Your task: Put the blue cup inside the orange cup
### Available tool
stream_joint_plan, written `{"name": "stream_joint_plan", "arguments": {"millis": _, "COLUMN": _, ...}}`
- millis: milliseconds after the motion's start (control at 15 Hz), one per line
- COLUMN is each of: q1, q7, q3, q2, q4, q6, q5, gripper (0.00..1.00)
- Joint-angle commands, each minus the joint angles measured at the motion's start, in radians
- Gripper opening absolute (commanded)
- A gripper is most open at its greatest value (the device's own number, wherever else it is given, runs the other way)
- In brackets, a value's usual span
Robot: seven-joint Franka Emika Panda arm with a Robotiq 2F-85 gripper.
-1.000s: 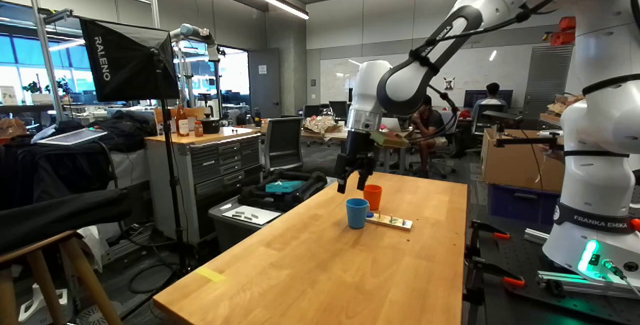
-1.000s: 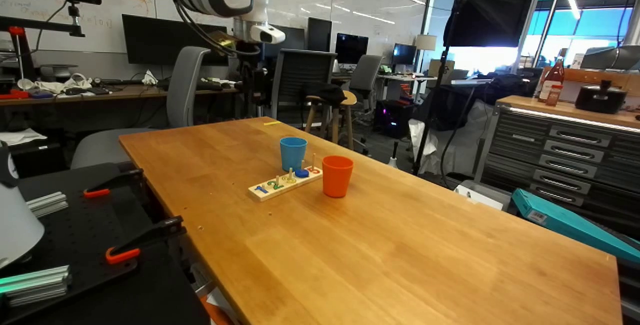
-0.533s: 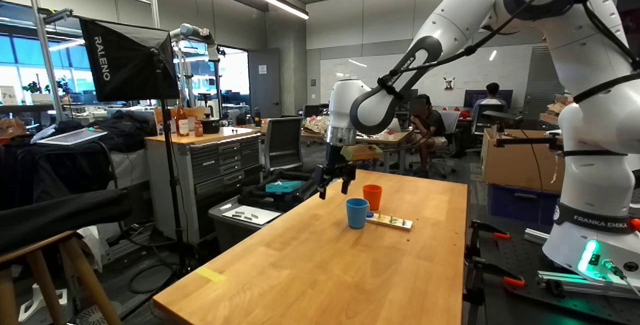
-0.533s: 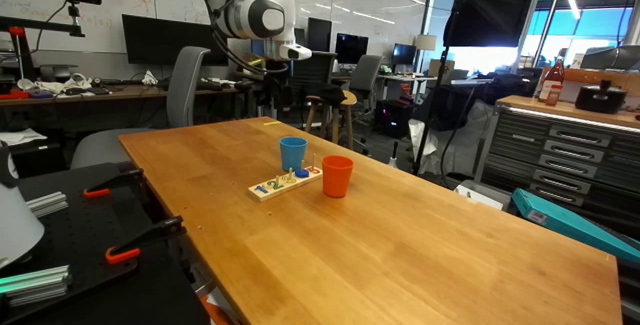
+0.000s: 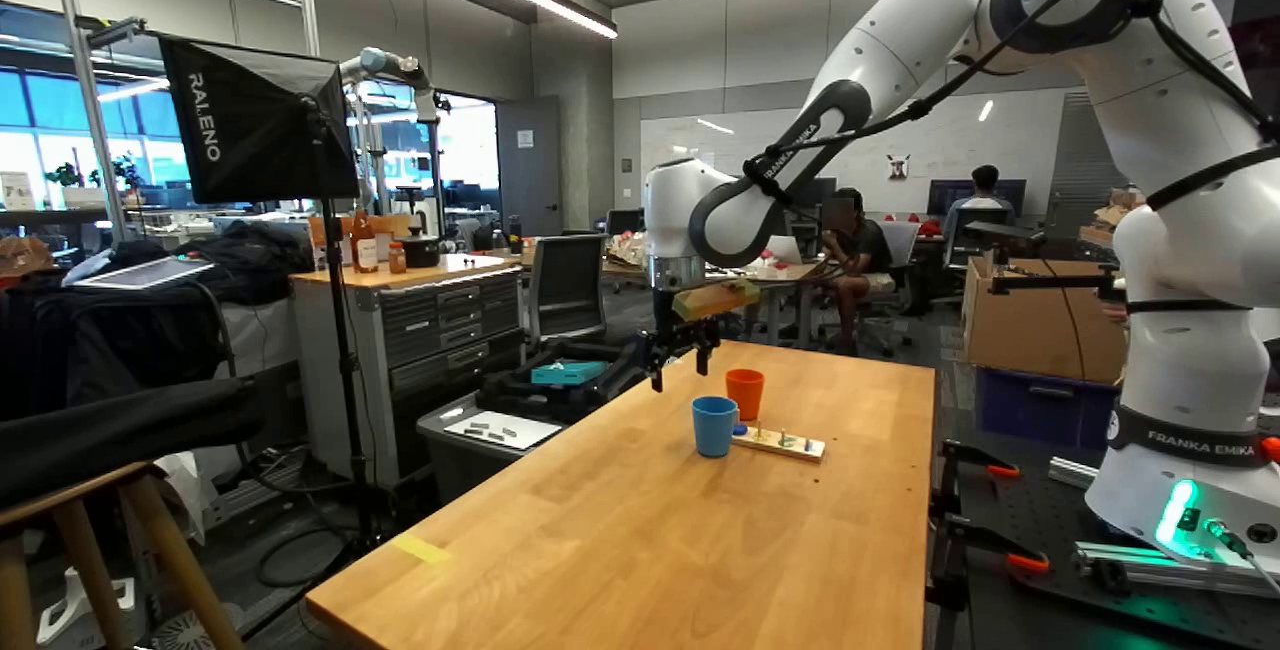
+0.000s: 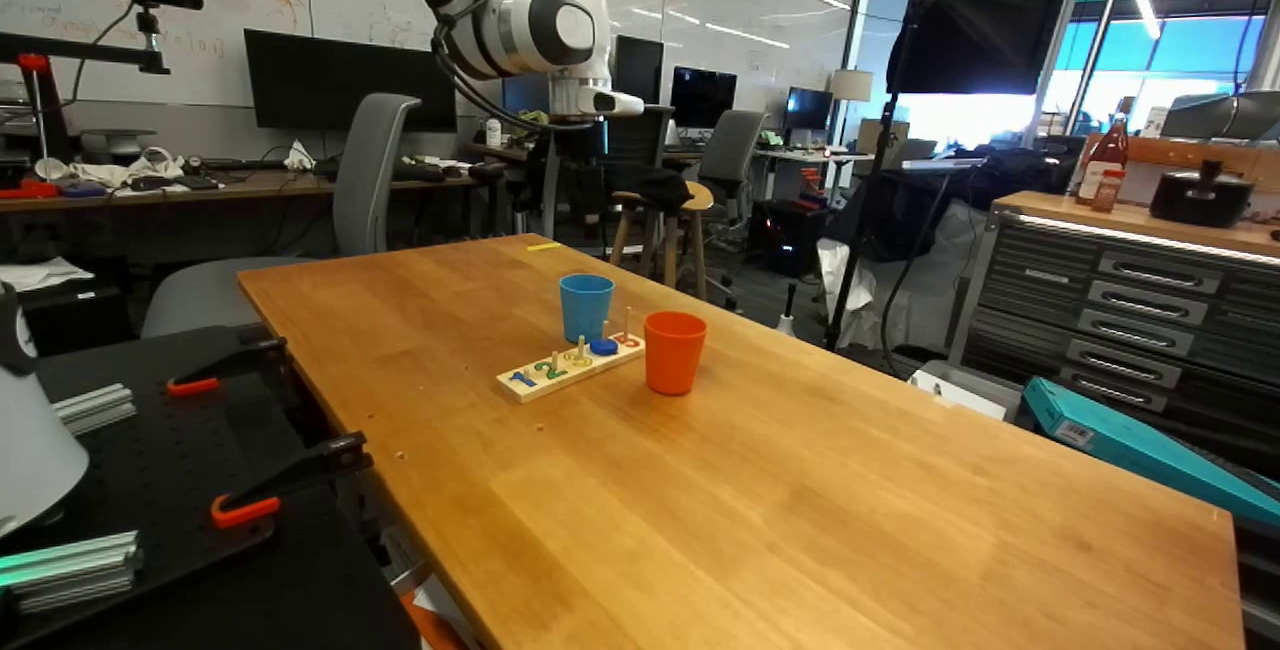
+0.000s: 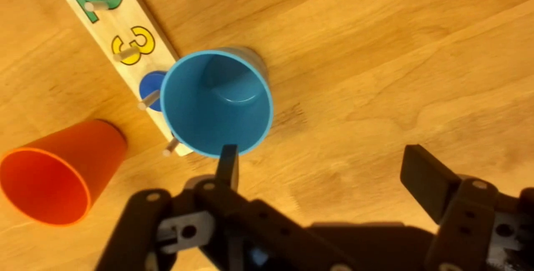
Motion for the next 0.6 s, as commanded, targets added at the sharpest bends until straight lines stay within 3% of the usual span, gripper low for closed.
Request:
{"name": "stream_joint_plan", "arguments": {"millis": 0, "q1": 0.008, "q7": 0.056, "q3": -0.025, "q2": 0.046, "q4": 0.060, "q6": -0.060, "q5": -0.044, "gripper": 1.00}}
{"name": "stream_joint_plan", "arguments": {"millis": 533, "q1": -0.009, "q7": 0.049, "q3": -0.023, "q2": 0.085, "q4": 0.040, "q6": -0.052, "q5": -0.036, "gripper": 1.00}}
